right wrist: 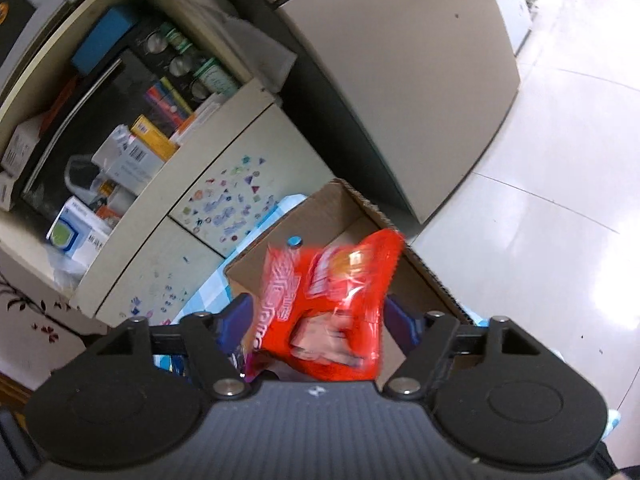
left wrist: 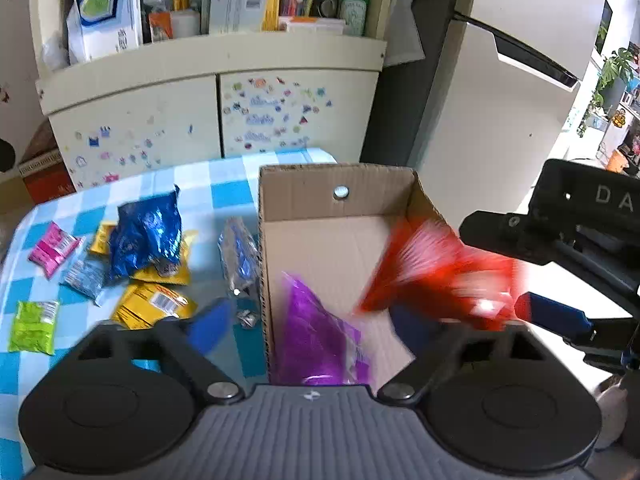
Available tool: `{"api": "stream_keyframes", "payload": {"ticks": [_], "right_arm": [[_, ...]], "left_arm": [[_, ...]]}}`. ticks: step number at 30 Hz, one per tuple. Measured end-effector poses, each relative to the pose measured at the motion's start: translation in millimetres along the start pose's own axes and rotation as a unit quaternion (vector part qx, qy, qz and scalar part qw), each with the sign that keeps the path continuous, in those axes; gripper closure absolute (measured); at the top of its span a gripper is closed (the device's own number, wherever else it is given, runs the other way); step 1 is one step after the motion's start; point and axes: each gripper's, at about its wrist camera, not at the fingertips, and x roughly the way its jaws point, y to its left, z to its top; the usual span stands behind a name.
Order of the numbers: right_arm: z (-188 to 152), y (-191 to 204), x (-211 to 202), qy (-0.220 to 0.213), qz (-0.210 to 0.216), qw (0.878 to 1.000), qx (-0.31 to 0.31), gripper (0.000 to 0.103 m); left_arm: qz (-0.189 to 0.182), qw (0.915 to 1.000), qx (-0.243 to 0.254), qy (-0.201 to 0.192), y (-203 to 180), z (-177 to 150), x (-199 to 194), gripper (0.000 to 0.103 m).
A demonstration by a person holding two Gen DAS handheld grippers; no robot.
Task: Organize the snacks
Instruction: 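Carry both bags over the cardboard box and open both grippers to drop them, then withdraw both grippers from the box and move the right gripper toward the silver foil bag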
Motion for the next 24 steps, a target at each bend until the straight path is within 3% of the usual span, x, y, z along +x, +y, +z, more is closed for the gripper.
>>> {"api": "stream_keyframes", "payload": {"ticks": [9, 24], "right_arm": [[-1.1, 4.9, 1.9, 0.003, 0.017, 1.0, -0.004, 0.026], [-12.6, 30.8, 5.5, 0.012, 0.072, 0.995, -0.064, 0.026]], "left_arm": [[0.005, 0.9995, -0.03, -0.007, 29.7, 6.2, -10.7, 0.002], [0.062, 0.9925, -0.105, -0.009, 125.8, 8.9, -28.1, 0.002]]}}
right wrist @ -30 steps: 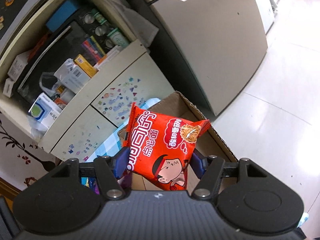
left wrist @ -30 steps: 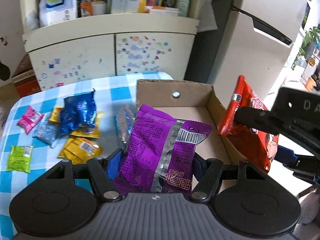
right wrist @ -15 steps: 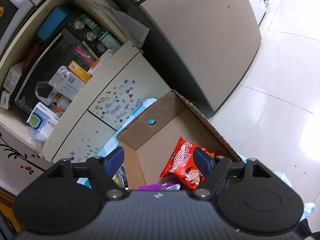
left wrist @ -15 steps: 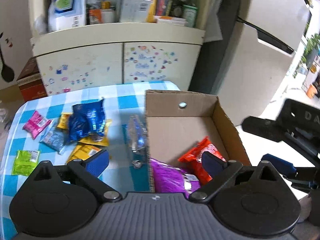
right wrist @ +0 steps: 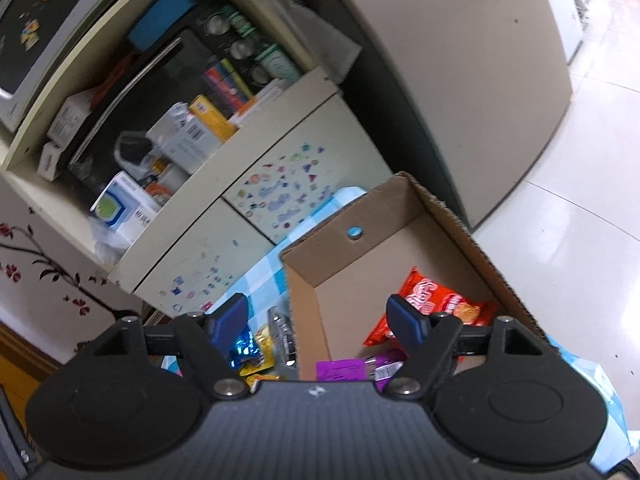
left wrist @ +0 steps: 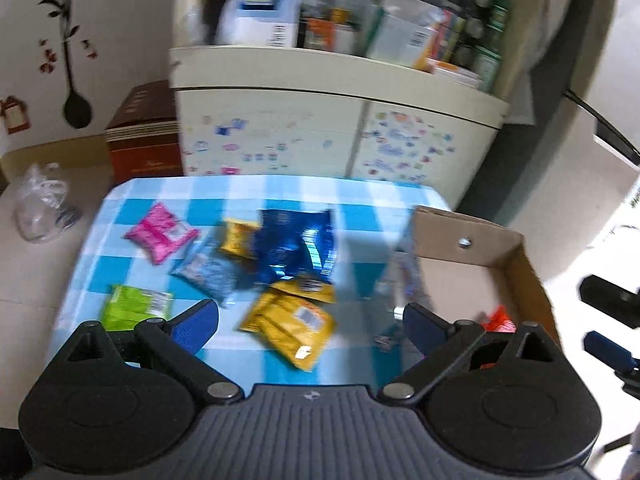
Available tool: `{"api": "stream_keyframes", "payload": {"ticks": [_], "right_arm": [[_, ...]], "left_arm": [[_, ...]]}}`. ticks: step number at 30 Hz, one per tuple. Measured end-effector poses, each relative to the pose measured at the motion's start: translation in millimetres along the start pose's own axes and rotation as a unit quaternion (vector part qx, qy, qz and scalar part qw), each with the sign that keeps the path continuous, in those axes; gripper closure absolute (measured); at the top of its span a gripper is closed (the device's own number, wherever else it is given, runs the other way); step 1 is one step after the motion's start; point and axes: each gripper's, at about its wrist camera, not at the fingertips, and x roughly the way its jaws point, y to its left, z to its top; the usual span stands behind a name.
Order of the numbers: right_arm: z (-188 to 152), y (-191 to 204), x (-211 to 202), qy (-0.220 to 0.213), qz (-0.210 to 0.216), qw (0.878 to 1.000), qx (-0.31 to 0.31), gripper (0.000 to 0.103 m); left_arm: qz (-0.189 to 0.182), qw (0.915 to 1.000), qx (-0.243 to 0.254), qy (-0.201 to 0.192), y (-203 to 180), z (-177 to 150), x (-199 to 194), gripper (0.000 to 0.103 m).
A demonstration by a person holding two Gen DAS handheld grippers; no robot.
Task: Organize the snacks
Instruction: 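Withdraw both grippers from the box and move the right gripper toward the silver foil bag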
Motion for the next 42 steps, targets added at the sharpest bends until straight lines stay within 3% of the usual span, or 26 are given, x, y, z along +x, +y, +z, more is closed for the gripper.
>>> {"api": "stream_keyframes", "payload": {"ticks": [19, 24, 30, 42], "right_arm": [[-29.1, 42.8, 26.0, 0.03, 0.035, 0.991, -0.126, 0.026], [-34.6, 59.9, 43.4, 0.042, 0.043, 0.98, -0.191, 0.027], [-40.5, 81.1, 77.9, 0.064, 0.063, 0.957, -0.277, 0.028], [-49.5, 90.9, 126.7, 0.092, 0.047, 0.937, -0.334, 0.03]], "left_arm": [[0.081, 0.9943, -0.055, 0.041, 114.4, 8.0, 26.3, 0.001], [0.09, 0.9905, -0.092, 0.048, 147.2, 8.5, 32.6, 0.001], [0.092, 0.9866, -0.121, 0.06, 168.1, 4.5, 46.1, 0.0], [0.111, 0.983, -0.132, 0.064, 174.9, 21.5, 73.9, 0.0]]}}
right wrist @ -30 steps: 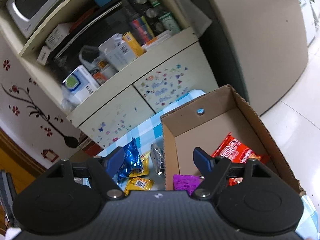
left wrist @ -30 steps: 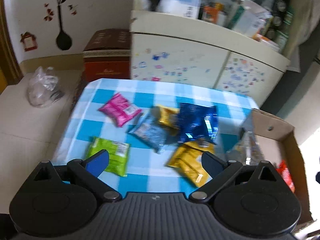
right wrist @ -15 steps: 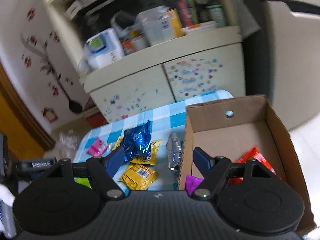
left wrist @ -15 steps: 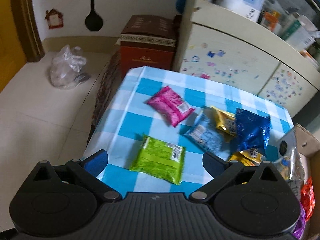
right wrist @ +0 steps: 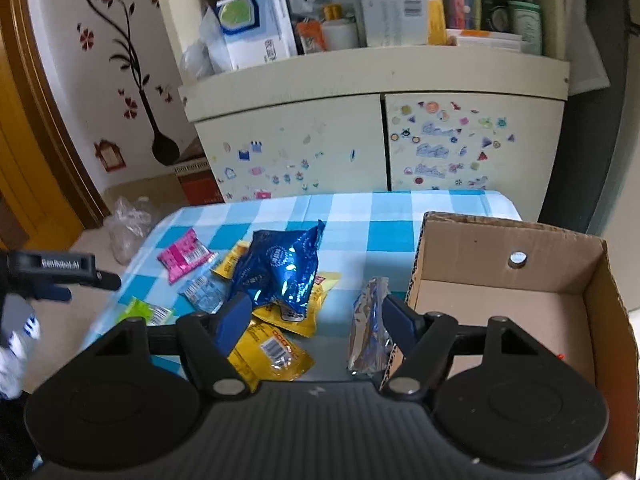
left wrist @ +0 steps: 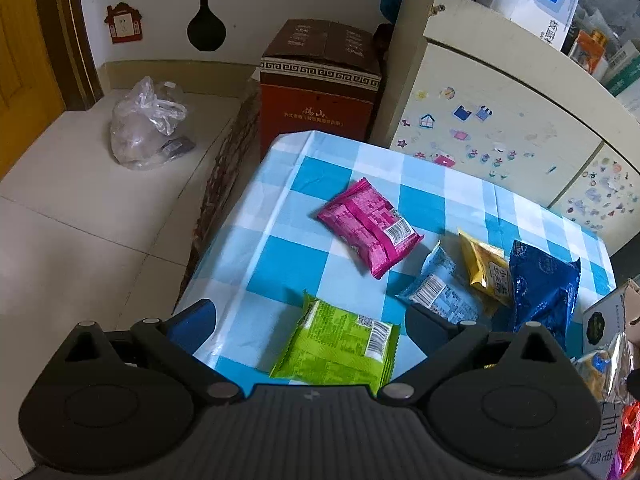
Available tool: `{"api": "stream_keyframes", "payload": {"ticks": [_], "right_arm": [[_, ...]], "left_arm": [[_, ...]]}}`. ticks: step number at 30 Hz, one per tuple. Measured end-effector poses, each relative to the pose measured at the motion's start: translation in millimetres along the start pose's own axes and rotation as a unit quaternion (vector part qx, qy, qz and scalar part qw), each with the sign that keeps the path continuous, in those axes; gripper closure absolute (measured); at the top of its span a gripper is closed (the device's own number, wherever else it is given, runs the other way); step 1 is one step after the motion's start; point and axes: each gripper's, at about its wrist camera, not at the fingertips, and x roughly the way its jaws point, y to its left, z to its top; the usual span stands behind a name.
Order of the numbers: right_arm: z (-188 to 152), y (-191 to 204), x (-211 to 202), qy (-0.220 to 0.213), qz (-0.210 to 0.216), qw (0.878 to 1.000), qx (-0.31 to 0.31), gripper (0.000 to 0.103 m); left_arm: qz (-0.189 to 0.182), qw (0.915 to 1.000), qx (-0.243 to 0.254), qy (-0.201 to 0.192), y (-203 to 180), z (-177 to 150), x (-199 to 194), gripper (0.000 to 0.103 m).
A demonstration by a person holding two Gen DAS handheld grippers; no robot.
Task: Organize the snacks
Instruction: 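Withdraw both grippers from the box and move the right gripper toward the silver foil bag, then grasp the silver foil bag with the right gripper and lift it toward the box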
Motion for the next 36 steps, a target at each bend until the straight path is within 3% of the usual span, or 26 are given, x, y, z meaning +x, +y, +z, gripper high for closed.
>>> {"api": "stream_keyframes", "payload": {"ticks": [6, 12, 16, 19, 21, 26, 33, 36], "right_arm": [[0.3, 4.6, 10.8, 0.005, -0.023, 1.0, -0.019, 0.03], [0.0, 8.0, 22.3, 0.018, -0.02, 0.999, -0.026, 0.028], [0.0, 15.1, 21.5, 0.026, 0.013, 0.999, -0.027, 0.027], [-1.2, 20.3, 22.3, 0.047, 0.087, 0.995, -0.011, 0.029], [-2.5, 23.0, 24.4, 0.061, 0.108, 0.992, 0.002, 0.031], [-1.3, 27.5, 20.4, 0.045, 0.062, 0.997, -0.021, 0.031], [-7.4, 27.9, 37.3, 0.07, 0.022, 0.997, -0.015, 0.029], [-7.1, 30.9, 48.1, 0.088, -0.018, 0.996, -0.027, 0.027]], "left_arm": [[-0.006, 0.9997, -0.015, 0.017, -2.8, -0.9, 7.1, 0.0], [-0.017, 0.9995, -0.011, 0.022, -7.5, -3.6, 6.2, 0.0], [-0.016, 0.9994, -0.012, 0.028, -7.3, -5.1, 8.5, 0.0], [-0.008, 0.9992, -0.02, 0.033, -4.2, -5.2, 11.3, 0.0], [-0.006, 0.9991, -0.022, 0.035, -3.0, -5.5, 12.1, 0.0], [-0.008, 0.999, -0.019, 0.04, -3.9, -6.6, 13.7, 0.0], [-0.012, 0.9985, -0.005, 0.054, -7.8, -11.1, 19.5, 0.0], [-0.012, 0.9983, -0.003, 0.057, -8.5, -12.8, 23.7, 0.0]]}}
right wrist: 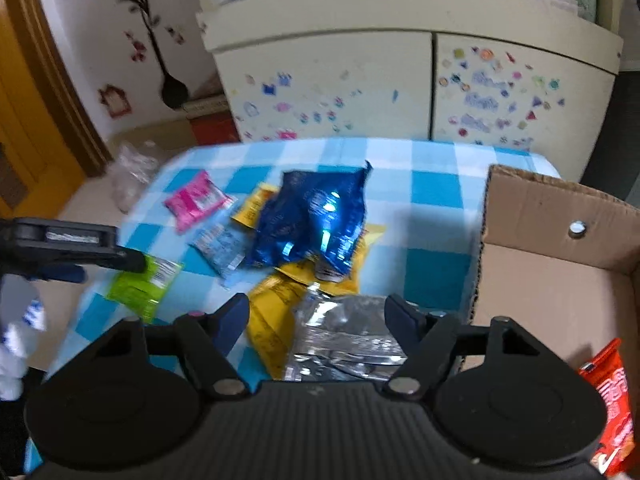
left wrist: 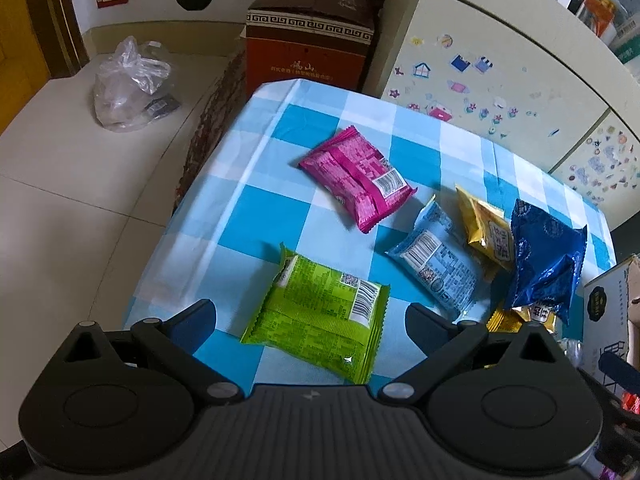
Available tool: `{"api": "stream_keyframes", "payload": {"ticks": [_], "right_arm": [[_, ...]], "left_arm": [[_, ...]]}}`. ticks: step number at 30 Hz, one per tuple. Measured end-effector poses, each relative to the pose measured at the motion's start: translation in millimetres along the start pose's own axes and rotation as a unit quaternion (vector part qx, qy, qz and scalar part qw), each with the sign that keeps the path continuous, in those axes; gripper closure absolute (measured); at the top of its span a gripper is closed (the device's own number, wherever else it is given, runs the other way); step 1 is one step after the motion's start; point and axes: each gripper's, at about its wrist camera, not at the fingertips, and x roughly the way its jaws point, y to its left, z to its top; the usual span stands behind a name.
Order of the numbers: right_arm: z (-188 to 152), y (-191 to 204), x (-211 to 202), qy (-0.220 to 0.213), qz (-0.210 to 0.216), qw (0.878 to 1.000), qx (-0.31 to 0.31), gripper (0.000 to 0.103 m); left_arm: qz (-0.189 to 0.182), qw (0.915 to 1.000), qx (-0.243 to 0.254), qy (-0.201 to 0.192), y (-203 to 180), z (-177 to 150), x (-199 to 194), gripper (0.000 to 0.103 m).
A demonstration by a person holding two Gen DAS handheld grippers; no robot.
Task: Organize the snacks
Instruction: 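Grasp the silver foil bag with the right gripper and lift it toward the box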
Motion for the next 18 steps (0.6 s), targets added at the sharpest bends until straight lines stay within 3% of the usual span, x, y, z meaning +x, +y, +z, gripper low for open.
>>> {"api": "stream_keyframes", "payload": {"ticks": [11, 18], "right_arm": [[4.8, -2.3, 24.6, 0.056, -0.026, 0.998, 0.016, 0.024], [3.8, 5.3, 28.2, 0.06, 0.002, 0.998, -0.007, 0.021]], "left_arm": [[0.009, 0.9989, 0.047, 0.003, -14.6, -8.7, 18.9, 0.001], [0.025, 0.9975, 0.066, 0.008, -16.9, -14.8, 34.0, 0.005]]}}
